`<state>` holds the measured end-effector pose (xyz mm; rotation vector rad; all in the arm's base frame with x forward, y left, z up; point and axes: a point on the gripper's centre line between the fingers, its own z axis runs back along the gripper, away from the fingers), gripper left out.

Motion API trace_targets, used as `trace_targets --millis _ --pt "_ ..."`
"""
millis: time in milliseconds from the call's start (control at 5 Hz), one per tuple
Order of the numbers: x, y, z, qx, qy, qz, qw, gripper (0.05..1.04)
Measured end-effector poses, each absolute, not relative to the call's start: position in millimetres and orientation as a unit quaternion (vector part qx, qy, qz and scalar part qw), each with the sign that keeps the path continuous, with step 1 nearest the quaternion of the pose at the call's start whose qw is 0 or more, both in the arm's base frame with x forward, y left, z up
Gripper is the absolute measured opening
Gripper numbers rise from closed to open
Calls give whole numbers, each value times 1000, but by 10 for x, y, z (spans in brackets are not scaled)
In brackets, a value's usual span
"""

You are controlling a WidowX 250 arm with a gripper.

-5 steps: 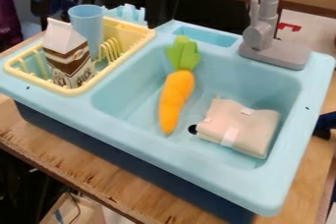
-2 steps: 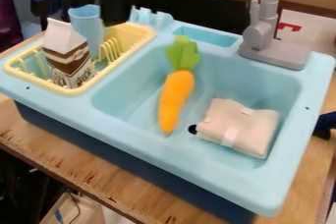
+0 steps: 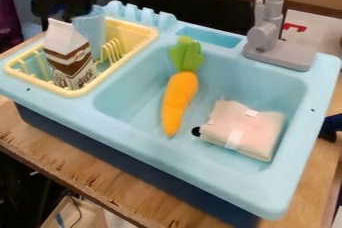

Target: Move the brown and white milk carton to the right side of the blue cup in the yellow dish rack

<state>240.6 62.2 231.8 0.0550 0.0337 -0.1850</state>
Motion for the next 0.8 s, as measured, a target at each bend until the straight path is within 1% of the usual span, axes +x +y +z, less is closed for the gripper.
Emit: trace_targets --millis 200,400,600,800 --pt "2452 750 2312 40 -3 -92 995 1001" --pt "2482 861 2297 32 -27 -66 997 1001" --pt "2582 940 2160 21 -23 -41 999 1001" --pt "2659 1027 2115 11 -15 -33 999 1001"
